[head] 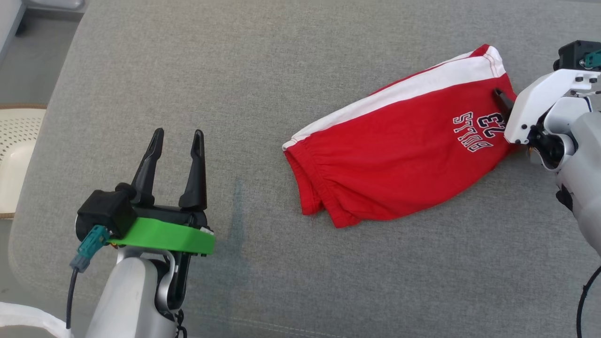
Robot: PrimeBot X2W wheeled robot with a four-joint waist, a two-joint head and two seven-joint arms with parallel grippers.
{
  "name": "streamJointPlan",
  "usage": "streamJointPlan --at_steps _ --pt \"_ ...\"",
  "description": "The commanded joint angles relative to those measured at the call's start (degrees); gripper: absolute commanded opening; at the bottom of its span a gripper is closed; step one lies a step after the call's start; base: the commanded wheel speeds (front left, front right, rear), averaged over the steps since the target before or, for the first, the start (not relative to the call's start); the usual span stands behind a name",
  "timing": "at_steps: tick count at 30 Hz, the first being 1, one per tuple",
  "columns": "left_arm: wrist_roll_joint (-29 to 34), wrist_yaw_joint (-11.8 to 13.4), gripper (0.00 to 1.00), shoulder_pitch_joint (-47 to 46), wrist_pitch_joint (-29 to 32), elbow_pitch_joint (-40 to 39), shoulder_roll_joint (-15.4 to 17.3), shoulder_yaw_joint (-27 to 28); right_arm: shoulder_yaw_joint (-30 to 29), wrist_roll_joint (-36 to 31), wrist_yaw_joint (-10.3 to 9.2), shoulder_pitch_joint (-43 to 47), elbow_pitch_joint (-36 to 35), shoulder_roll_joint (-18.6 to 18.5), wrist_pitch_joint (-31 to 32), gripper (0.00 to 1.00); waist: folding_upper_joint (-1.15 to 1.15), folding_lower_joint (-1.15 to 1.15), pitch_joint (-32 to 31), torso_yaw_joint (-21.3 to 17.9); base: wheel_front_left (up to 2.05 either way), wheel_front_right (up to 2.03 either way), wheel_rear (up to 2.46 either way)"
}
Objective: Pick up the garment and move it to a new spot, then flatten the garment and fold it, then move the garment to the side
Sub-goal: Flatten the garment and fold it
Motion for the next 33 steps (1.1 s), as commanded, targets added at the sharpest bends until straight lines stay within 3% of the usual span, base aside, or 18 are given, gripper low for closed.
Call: streamJointPlan --at_steps 1,10,11,12,13,33 --pt "-0.4 -0.2 1.0 -1.0 0.0 -0.1 0.0 -0.2 -0.3 -0.1 -0.01 -0.9 0.8 0.6 0.4 1.0 0.0 0.0 1.1 1.2 0.0 0.0 0.0" --pt "-1.2 -0.2 1.0 -1.0 0.0 0.8 -0.4 -1.4 0.0 -0.4 -0.01 0.9 6.2 3.6 5.4 0.97 0.0 0.0 1.3 2.8 0.0 0.0 0.0" --pt "-1.3 -0.2 1.0 -0.9 0.0 0.9 -0.4 -1.5 -0.2 -0.4 -0.01 1.3 6.6 3.8 5.7 0.6 0.0 0.0 1.3 2.9 0.0 0.0 0.0" --pt "-1.3 -0.3 1.0 -0.8 0.0 1.0 -0.4 -1.6 -0.3 -0.3 -0.01 1.5 6.8 3.9 5.7 0.33 0.0 0.0 1.2 3.0 0.0 0.0 0.0" --pt "-1.5 -0.3 1.0 -0.8 0.0 1.1 -0.4 -1.7 -0.6 -0.2 -0.01 1.7 7.0 4.0 5.3 0.0 0.0 0.0 1.2 3.0 0.0 0.0 0.0" --pt "-2.3 -0.2 1.0 1.4 0.0 2.4 1.9 -2.1 -7.5 -0.1 -0.07 4.5 7.3 -1.9 -10.0 0.0 0.0 0.0 -4.4 -2.7 0.0 0.0 0.0"
